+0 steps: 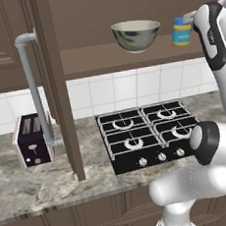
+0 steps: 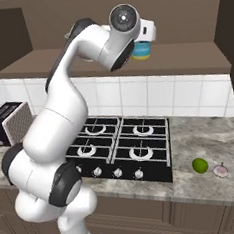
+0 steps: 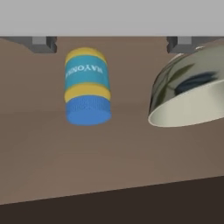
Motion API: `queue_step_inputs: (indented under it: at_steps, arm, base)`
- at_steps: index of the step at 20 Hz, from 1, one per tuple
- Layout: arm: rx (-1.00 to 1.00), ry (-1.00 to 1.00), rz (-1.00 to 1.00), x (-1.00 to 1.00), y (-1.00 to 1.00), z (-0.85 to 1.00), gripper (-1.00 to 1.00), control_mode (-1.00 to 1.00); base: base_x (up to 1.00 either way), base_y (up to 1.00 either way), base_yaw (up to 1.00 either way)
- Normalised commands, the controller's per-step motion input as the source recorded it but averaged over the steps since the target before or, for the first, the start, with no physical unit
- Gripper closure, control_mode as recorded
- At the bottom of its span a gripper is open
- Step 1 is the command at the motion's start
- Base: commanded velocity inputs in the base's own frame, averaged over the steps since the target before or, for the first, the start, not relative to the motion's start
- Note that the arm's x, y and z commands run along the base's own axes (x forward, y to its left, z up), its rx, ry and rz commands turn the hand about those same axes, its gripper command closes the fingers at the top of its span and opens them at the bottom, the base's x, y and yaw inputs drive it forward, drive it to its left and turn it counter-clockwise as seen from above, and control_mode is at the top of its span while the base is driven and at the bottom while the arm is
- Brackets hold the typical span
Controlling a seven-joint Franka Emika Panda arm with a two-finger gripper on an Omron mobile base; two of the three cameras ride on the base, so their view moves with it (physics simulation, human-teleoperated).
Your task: Open the cabinet. Place the bowl and condiment on the counter. Then place the lime and garlic on the cutting board.
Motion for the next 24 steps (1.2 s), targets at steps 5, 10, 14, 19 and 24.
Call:
queue_step_inputs:
  at_steps: [5, 10, 14, 19, 24]
  arm:
    - [0.0, 0.09, 0.0, 0.33, 0.0, -0.01, -1.0, -1.0]
    - [0.0, 0.02, 0.0, 0.25, -0.18, 0.0, -1.0, -1.0]
    - [0.01, 0.0, 0.0, 0.13, -0.25, 0.0, -1.0, -1.0]
    - [0.0, 0.0, 0.0, 0.2, -0.01, 0.0, -1.0, -1.0]
    - [0.0, 0.0, 0.0, 0.16, 0.0, 0.0, -1.0, -1.0]
  base:
    - [0.0, 0.0, 0.0]
    - [0.0, 0.0, 0.0]
    - [0.0, 0.0, 0.0]
    - [0.0, 0.0, 0.0]
    - [0.0, 0.0, 0.0]
